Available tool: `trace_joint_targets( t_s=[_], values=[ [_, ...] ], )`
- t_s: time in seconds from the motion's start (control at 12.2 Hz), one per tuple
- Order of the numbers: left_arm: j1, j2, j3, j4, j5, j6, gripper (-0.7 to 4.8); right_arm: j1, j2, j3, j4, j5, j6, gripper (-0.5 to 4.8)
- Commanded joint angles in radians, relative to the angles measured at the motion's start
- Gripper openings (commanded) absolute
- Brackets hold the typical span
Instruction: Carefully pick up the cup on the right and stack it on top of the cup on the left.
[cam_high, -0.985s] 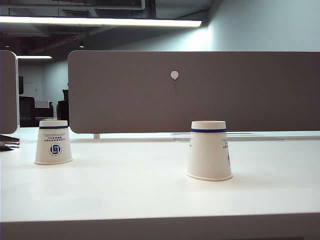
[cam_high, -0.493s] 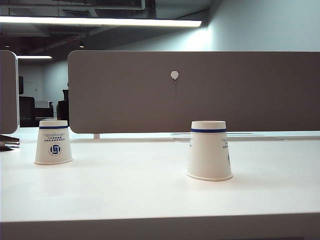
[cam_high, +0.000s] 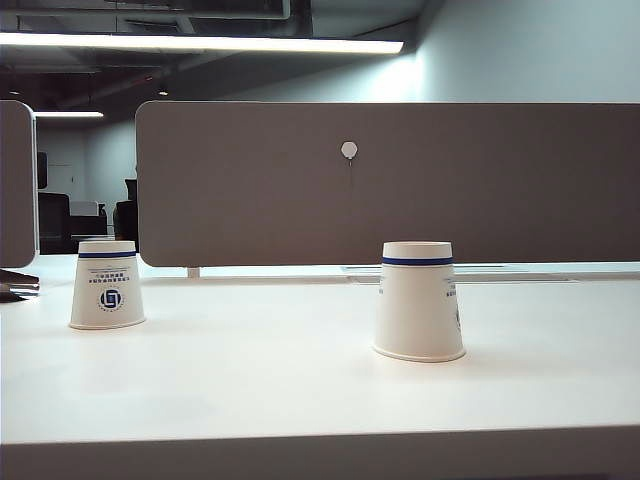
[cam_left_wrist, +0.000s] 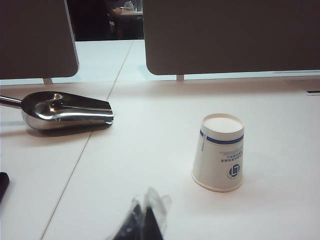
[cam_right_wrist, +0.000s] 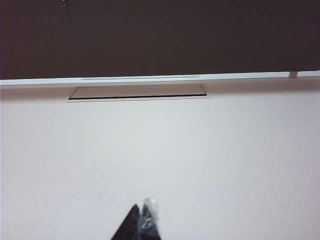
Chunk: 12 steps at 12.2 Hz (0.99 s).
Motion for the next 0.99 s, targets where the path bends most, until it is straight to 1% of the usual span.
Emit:
trace_joint_targets(
  t_s=[0.08,0.57,0.66,0.99],
  values=[
    [0.000,0.000,0.003,0.003,0.004,-0.003,-0.06,0.000,-0.002,0.000,0.017,0.000,0.001,-0.01],
    [0.000,0.000,0.003,0.005,0.004,-0.003,-0.06,0.000,-0.002,0.000,0.017,0.000,0.001,-0.01],
    [0.000,0.000,0.002,0.038,0.005,-0.004,-0.06,0.000,-0.002,0.000,0.024,0.000,0.002,-0.01],
    [0.000,0.000,0.003,0.037,0.029,-0.004,-0.06,0.000,-0.002,0.000,0.025,-0.023,0.027,-0.01]
  ],
)
